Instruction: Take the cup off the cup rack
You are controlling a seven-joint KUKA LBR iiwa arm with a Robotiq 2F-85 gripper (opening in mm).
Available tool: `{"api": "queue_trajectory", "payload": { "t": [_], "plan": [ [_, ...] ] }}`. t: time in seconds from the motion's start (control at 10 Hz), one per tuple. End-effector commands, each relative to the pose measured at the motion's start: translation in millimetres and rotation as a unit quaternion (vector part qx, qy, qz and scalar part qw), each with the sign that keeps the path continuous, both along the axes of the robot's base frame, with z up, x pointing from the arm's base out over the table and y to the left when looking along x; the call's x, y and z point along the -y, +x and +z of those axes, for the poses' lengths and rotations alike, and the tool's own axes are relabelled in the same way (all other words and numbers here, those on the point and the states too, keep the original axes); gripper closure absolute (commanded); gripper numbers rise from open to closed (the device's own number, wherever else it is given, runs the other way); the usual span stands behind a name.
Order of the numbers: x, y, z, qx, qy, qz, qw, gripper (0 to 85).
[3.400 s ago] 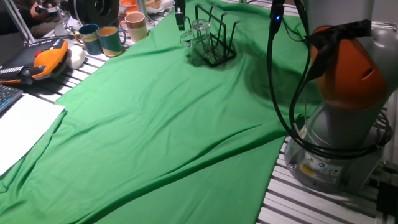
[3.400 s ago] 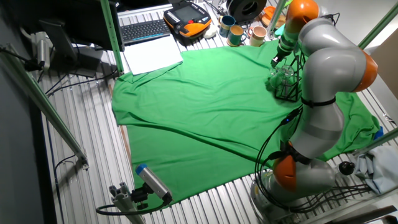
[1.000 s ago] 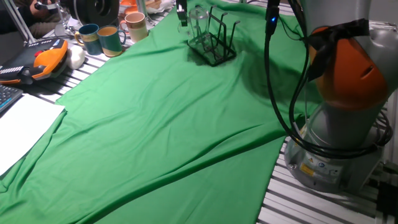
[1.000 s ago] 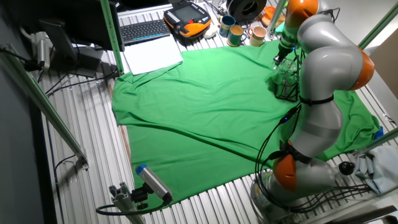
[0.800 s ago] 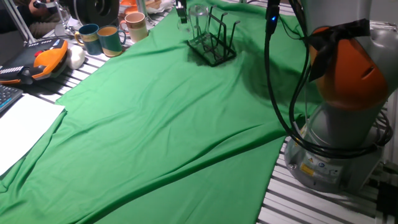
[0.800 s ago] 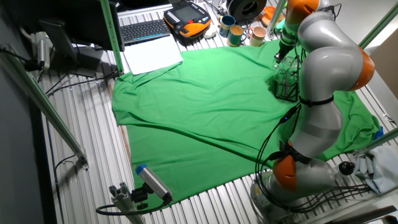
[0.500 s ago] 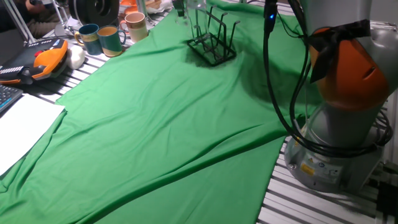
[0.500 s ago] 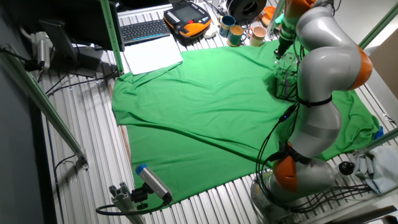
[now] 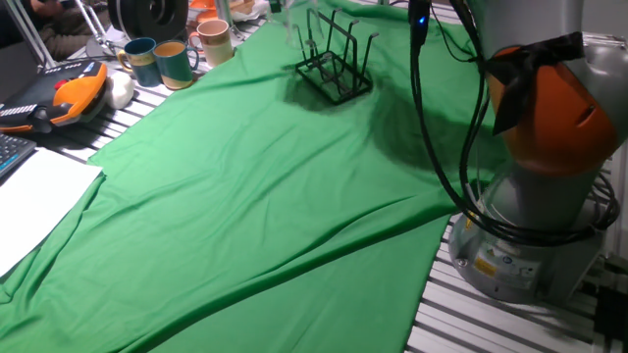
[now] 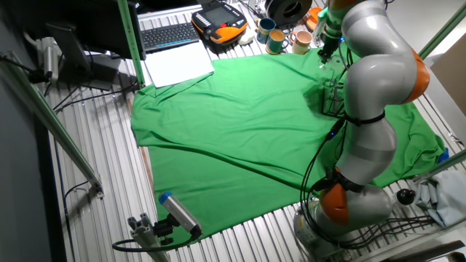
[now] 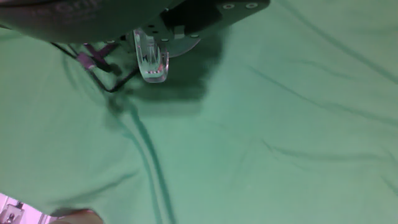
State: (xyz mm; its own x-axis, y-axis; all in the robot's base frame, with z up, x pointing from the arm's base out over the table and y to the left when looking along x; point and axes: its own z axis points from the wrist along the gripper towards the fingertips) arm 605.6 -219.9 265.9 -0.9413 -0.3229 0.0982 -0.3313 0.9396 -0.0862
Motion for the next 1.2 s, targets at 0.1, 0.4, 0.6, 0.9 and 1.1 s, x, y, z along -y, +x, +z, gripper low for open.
{"api": "queue_trajectory", "payload": {
  "t": [0.1, 0.4, 0.6, 0.9, 1.1],
  "plan": [
    [-21.6, -0.3, 1.7, 0.005, 0.016, -0.044, 0.9989, 68.0],
    [-60.7, -5.0, -18.9, 0.027, 0.011, -0.098, 0.9947, 68.0],
    [-76.0, -7.7, -32.9, 0.038, 0.010, -0.122, 0.9918, 68.0],
    [-96.7, -8.5, -64.8, 0.062, 0.000, -0.150, 0.9867, 68.0],
    [-99.2, -9.1, -80.1, 0.063, 0.015, -0.154, 0.9859, 68.0]
  ]
}}
